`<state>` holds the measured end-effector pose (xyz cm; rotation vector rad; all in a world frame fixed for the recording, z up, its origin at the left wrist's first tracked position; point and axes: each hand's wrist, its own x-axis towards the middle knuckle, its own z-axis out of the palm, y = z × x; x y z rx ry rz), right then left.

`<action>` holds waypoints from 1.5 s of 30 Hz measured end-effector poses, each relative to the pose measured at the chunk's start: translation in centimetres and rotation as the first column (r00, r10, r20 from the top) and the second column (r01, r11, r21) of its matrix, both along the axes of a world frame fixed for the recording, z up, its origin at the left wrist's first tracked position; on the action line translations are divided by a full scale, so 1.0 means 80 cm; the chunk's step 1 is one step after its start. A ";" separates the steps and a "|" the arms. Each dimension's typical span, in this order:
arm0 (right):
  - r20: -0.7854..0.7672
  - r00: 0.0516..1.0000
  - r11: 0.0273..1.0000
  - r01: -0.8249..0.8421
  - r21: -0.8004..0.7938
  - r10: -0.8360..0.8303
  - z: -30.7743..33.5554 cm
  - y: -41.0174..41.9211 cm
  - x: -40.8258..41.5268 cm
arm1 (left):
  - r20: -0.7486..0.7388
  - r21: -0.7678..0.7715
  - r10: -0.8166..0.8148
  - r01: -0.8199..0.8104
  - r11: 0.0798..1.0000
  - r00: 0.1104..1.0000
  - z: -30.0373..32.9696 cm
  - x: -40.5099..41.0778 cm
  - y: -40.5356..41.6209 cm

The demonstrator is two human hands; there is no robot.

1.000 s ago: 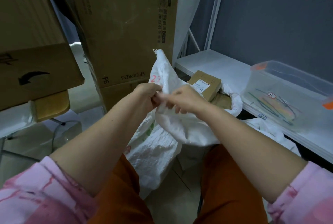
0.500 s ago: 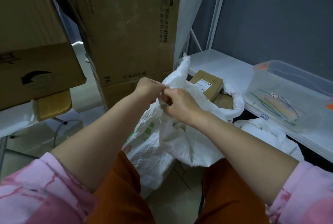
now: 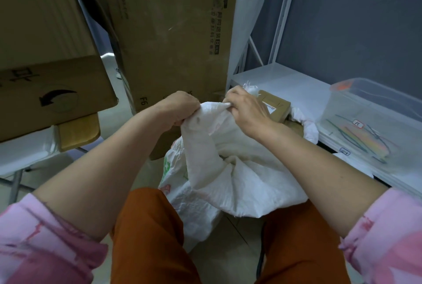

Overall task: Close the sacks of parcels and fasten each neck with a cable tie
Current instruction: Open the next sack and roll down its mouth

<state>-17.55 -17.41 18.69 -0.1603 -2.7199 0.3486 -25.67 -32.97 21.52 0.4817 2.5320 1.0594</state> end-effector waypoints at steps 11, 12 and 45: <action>0.015 0.993 0.878 -0.096 -0.468 0.117 0.025 -0.023 -0.006 | -0.360 -0.255 -0.253 0.166 0.953 0.898 0.019 0.014 0.004; 0.005 0.995 0.889 -0.089 -0.448 0.103 0.025 -0.021 -0.006 | -0.362 -0.270 -0.237 0.141 0.952 0.902 0.018 0.011 0.003; 0.123 0.988 0.934 -0.044 -0.356 0.093 0.014 -0.020 -0.020 | -0.346 -0.309 -0.088 -0.025 0.951 0.934 -0.001 -0.024 -0.016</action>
